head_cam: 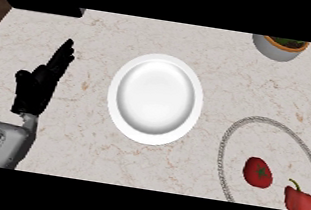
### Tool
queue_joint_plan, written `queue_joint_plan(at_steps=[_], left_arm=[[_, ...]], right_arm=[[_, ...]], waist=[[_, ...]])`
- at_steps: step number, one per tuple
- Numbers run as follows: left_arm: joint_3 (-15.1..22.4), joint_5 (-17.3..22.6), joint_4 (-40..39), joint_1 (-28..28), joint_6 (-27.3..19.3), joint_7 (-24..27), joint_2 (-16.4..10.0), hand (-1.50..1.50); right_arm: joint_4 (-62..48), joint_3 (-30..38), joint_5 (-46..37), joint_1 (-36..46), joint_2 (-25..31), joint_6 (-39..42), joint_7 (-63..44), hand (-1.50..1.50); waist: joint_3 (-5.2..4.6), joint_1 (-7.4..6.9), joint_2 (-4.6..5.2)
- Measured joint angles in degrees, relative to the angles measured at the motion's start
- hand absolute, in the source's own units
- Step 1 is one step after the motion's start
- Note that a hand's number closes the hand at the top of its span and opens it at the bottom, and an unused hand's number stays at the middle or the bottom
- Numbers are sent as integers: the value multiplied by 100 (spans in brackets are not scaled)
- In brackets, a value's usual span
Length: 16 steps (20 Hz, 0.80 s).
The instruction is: Pick the bell pepper from the placemat and place it in the plate
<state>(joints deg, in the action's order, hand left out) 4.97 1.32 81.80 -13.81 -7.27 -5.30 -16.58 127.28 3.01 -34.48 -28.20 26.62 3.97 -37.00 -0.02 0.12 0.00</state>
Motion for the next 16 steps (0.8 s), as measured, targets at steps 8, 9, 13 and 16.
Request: queue_joint_plan(at_steps=[8,9,13,16], left_arm=[[-180,-97,-25,-28,182,-23,56,0],[-199,-136,-41,-33,199,-6,73,0],[-277,-183,-10,-14,271,-55,160,0],[-244,-315,70,52,229,-69,275,0]], right_arm=[[-1097,-32,-315,583,-207,398,134,-150],[-1235,-15,-351,684,-252,432,169,-150],[-1658,-9,-523,765,-450,435,431,-150],[-2141,56,-630,906,-561,362,681,-150]], waist=[[2,-2,0],[3,-1,0],[4,4,-1],[3,0,-2]])
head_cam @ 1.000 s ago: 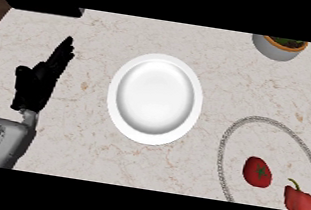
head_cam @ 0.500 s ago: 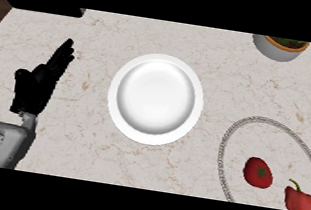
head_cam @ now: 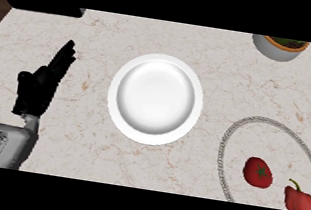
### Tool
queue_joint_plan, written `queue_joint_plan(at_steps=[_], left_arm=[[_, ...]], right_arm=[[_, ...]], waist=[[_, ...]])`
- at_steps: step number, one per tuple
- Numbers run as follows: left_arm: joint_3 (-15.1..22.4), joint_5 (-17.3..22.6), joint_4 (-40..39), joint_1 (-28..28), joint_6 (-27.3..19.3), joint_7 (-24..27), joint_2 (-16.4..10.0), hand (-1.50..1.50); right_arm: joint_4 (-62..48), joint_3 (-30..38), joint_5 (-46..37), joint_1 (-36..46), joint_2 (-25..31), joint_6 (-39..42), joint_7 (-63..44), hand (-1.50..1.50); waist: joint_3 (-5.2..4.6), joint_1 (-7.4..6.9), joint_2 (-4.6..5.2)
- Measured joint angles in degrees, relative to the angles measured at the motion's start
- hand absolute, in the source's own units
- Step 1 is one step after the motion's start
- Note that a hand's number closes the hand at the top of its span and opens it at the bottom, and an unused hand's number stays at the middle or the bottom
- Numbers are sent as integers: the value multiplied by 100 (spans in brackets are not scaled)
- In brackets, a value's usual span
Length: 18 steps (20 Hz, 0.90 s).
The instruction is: Pick the bell pepper from the placemat and place it in the plate
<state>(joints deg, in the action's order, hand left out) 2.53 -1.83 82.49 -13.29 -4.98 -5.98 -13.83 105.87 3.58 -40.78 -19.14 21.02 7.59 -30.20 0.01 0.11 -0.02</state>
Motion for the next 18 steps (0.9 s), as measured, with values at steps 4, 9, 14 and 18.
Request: queue_joint_plan(at_steps=[4,9,14,18], left_arm=[[-47,-126,-63,23,39,90,116,0],[-202,-165,-114,-30,163,98,128,0],[-250,-251,-196,-67,183,154,236,0],[-318,-267,-35,-32,257,27,249,0]], right_arm=[[-343,112,-121,214,-140,41,123,-150],[-661,198,-331,204,-251,-105,514,150],[-977,354,-644,308,-295,-506,927,150],[-1097,448,-828,332,-404,-748,1130,150]], waist=[[0,2,1],[0,7,0],[-14,6,-7],[-23,5,-12]])
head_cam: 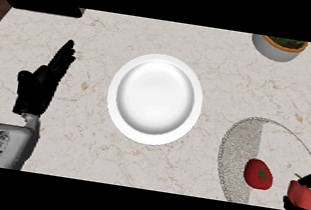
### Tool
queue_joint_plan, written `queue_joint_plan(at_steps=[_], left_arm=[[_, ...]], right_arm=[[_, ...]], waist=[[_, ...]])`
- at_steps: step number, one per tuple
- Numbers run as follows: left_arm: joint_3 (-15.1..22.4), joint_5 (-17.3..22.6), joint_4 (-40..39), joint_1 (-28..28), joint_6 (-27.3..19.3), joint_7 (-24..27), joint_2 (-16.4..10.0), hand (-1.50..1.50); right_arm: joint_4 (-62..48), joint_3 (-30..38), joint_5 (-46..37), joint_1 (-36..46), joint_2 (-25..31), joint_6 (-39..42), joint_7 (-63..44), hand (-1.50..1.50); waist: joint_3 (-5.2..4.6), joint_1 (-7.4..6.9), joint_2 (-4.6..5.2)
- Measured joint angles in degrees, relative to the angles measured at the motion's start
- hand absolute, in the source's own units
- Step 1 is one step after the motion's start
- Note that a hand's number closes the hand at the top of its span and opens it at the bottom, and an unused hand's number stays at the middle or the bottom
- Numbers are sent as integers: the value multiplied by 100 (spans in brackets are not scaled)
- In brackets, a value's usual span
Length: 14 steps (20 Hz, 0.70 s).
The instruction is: Pick the bell pepper from the placemat and place it in the plate
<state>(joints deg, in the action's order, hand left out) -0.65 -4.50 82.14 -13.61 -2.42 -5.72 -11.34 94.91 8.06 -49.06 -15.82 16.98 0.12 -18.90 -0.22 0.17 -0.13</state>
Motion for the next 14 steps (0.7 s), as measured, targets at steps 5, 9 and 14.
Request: queue_joint_plan(at_steps=[5,9,14], left_arm=[[-68,6,54,-46,91,-101,-38,0],[-95,-18,45,-72,101,-112,-17,0],[-73,-80,8,-16,62,-18,55,0]], right_arm=[[468,-517,-454,-27,-110,466,-376,150],[792,-1181,-987,45,-364,730,-801,150],[1461,-1411,-1362,202,-460,348,-795,150]], waist=[[12,-8,6],[16,-12,9],[19,4,3]])
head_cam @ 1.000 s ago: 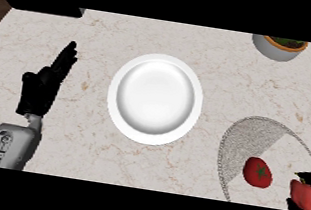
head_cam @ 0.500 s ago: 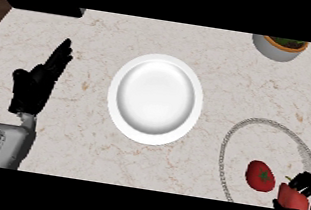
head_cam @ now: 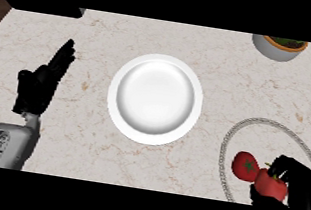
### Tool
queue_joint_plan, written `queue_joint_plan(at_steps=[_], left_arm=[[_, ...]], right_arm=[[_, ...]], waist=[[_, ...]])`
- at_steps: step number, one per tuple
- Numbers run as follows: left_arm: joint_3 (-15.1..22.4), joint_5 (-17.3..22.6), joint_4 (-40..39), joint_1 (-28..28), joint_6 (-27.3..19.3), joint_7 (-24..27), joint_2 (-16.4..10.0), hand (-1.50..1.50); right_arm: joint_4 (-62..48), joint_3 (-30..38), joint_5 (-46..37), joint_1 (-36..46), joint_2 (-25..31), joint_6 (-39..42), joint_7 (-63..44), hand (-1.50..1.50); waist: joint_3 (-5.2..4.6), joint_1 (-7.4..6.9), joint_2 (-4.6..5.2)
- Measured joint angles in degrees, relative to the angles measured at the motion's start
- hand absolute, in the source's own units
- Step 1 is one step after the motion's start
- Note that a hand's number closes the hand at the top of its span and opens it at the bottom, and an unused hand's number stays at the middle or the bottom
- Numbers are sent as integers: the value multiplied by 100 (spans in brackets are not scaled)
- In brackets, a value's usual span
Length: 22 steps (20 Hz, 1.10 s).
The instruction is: Pick the bell pepper from the placemat and place it in the plate
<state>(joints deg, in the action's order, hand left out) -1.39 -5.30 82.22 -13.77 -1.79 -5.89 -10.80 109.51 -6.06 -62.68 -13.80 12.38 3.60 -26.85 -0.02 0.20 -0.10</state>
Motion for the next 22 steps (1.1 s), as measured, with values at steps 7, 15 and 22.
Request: queue_joint_plan(at_steps=[7,15,22], left_arm=[[-41,-28,-171,-55,-12,99,28,0],[-12,-44,-72,-61,34,25,77,0],[-16,-53,-33,-132,98,-65,89,0]], right_arm=[[953,-423,-294,333,-112,-584,373,150],[1156,-1053,-247,1643,-662,89,32,150],[-296,-1253,159,3116,-1128,-77,-573,150]], waist=[[0,10,0],[-1,-51,8],[0,-90,19]])
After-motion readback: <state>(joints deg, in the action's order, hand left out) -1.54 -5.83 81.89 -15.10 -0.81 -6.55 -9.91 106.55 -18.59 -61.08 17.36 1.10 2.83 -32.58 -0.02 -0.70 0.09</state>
